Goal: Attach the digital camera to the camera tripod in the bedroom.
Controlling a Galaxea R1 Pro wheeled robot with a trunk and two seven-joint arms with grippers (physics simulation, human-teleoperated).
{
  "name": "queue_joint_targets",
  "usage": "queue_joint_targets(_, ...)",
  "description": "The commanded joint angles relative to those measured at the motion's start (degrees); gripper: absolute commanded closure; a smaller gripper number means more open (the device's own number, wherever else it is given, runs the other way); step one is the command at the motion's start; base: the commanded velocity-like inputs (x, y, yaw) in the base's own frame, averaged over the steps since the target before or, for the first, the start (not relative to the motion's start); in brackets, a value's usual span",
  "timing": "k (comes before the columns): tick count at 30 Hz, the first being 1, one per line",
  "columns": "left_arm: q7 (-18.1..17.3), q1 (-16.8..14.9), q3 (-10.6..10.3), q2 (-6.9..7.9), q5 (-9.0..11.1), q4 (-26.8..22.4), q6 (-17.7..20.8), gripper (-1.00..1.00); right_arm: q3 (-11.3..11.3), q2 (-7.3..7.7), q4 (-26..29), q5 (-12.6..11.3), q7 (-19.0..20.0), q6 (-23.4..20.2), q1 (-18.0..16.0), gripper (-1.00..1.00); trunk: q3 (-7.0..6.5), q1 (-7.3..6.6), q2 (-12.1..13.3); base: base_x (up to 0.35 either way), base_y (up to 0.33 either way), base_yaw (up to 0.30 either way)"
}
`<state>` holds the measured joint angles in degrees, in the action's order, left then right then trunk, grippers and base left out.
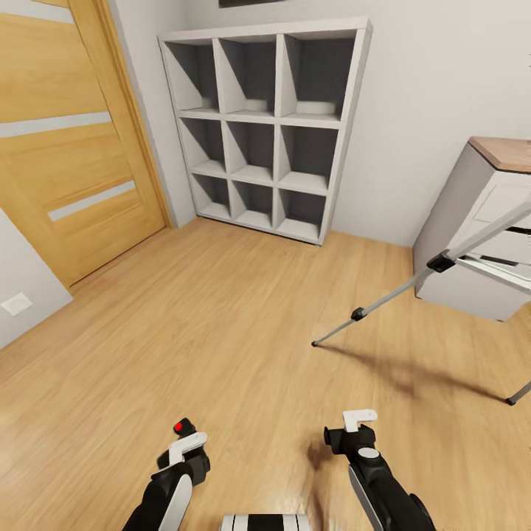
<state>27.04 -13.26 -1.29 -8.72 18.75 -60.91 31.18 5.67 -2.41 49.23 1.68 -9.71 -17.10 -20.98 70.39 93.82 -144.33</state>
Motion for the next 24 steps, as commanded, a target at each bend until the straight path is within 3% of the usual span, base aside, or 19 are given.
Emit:
queue_joint_targets(1, 0.55, -0.01, -0.11, 0.02, 0.62, -0.08, 0.10, -1.00, 0.15, 0.02, 0.08, 0.17, -0.32, -0.48, -0.02, -1.00, 0.03, -0.01, -0.02, 0.000, 0.000, -0.158)
queue_joint_targets(8, 0.55, -0.01, -0.11, 0.02, 0.64, -0.08, 0.10, -1.00, 0.13, 0.07, 0.08, 0.16, -0.33, -0.23, -0.02, -1.00, -0.07, -0.01, -0.02, 0.000, 0.000, -0.149)
queue_joint_targets(24, 0.55, 0.00, -0.11, 0.02, 0.62, -0.08, 0.02, -1.00, -0.08, 0.52, 0.14, -0.09, -0.57, 0.21, -0.02, -1.00, -0.08, -0.01, -0.02, 0.000, 0.000, -0.007)
